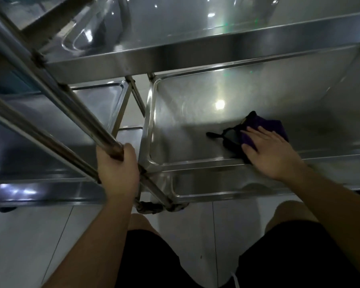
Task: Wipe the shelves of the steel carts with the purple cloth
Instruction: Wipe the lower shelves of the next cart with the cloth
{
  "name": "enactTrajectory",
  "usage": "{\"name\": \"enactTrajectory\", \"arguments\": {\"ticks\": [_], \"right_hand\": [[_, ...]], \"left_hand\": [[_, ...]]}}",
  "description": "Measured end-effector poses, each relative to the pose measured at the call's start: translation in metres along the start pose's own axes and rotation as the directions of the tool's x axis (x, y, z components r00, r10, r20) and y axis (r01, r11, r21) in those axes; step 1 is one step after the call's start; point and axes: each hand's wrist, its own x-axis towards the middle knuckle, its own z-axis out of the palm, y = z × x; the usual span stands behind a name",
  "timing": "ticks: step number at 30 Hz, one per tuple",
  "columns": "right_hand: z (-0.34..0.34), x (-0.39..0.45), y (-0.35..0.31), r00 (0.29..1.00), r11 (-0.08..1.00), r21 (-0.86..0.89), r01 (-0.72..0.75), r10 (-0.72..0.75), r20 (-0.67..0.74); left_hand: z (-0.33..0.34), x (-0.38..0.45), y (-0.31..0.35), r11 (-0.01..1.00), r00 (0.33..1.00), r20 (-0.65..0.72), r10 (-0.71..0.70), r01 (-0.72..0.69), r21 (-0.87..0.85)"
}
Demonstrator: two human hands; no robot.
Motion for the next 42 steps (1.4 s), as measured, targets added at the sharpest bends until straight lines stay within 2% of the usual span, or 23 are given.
{"name": "enactTrajectory", "arguments": {"ticks": [2,3,5,7,9,10,12,14,16,18,20,23,25,27,29,31,34,37,39,42], "right_hand": [[-0.005,-0.005,0.021,0.999,0.999,0.006,-0.035,0.035,-0.008],[-0.007,-0.006,0.031,0.999,0.999,0.011,-0.048,0.048,-0.013],[-0.011,-0.005,0.052,0.996,0.997,0.021,-0.08,0.081,-0.025],[-0.015,-0.004,0.067,0.982,0.983,0.054,-0.175,0.178,-0.056],[-0.014,0.002,0.066,0.943,0.948,0.084,-0.308,0.316,-0.109],[-0.013,0.005,0.057,0.927,0.935,0.08,-0.347,0.355,-0.126],[-0.007,0.009,0.032,0.95,0.959,0.036,-0.283,0.285,-0.127],[0.001,0.009,0.011,0.994,0.997,-0.005,-0.078,0.078,-0.082],[0.003,0.006,0.01,0.998,0.998,0.022,0.055,-0.054,-0.023],[-0.004,0.002,0.029,0.996,0.994,0.053,0.094,-0.094,-0.004],[-0.01,0.0,0.06,0.998,0.997,0.052,0.064,-0.063,-0.029],[-0.029,-0.004,0.128,0.987,0.994,0.04,-0.1,0.104,-0.122],[-0.041,-0.01,0.168,0.95,0.966,0.059,-0.253,0.26,-0.175],[-0.048,-0.013,0.187,0.907,0.925,0.084,-0.371,0.38,-0.18],[-0.047,-0.01,0.177,0.882,0.898,0.096,-0.429,0.439,-0.174],[-0.041,-0.008,0.146,0.902,0.916,0.087,-0.392,0.401,-0.162],[-0.021,-0.012,0.091,0.986,0.994,0.026,-0.109,0.111,-0.124],[-0.016,-0.017,0.081,0.996,0.997,0.036,0.068,-0.065,-0.061],[-0.023,-0.018,0.106,0.995,0.996,0.036,0.086,-0.084,-0.054],[-0.042,-0.021,0.171,0.993,1.0,0.023,-0.02,0.023,-0.117]], "left_hand": [[-0.007,-0.022,-0.017,0.99,0.996,0.01,0.088,-0.089,0.107],[-0.008,-0.034,-0.028,0.982,0.99,-0.033,0.134,-0.128,0.142],[-0.005,-0.059,-0.04,0.977,0.986,-0.055,0.159,-0.15,0.15],[0.008,-0.088,-0.04,0.944,0.96,0.158,0.233,-0.262,0.201],[0.025,-0.109,-0.031,0.873,0.847,0.41,0.338,-0.444,0.199],[0.039,-0.112,-0.022,0.846,0.799,0.478,0.365,-0.499,0.188],[0.072,-0.111,0.003,0.832,0.768,0.52,0.373,-0.526,0.18],[0.108,-0.106,0.031,0.836,0.768,0.513,0.383,-0.524,0.161],[0.141,-0.102,0.051,0.821,0.768,0.491,0.41,-0.546,0.169],[0.168,-0.102,0.062,0.805,0.766,0.516,0.382,-0.55,0.221],[0.19,-0.103,0.065,0.78,0.756,0.583,0.298,-0.545,0.307],[0.211,-0.108,0.058,0.711,0.733,0.661,0.162,-0.551,0.437],[0.217,-0.112,0.054,0.666,0.723,0.683,0.101,-0.559,0.493],[0.219,-0.114,0.049,0.623,0.712,0.696,0.091,-0.586,0.518],[0.22,-0.113,0.046,0.586,0.701,0.709,0.077,-0.607,0.537],[0.22,-0.109,0.044,0.557,0.691,0.719,0.077,-0.627,0.544],[0.216,-0.107,0.041,0.535,0.676,0.733,0.077,-0.648,0.542],[0.214,-0.105,0.038,0.521,0.656,0.751,0.072,-0.667,0.533],[0.214,-0.103,0.037,0.514,0.651,0.755,0.073,-0.674,0.531],[0.214,-0.101,0.037,0.497,0.65,0.757,0.064,-0.679,0.541]]}}
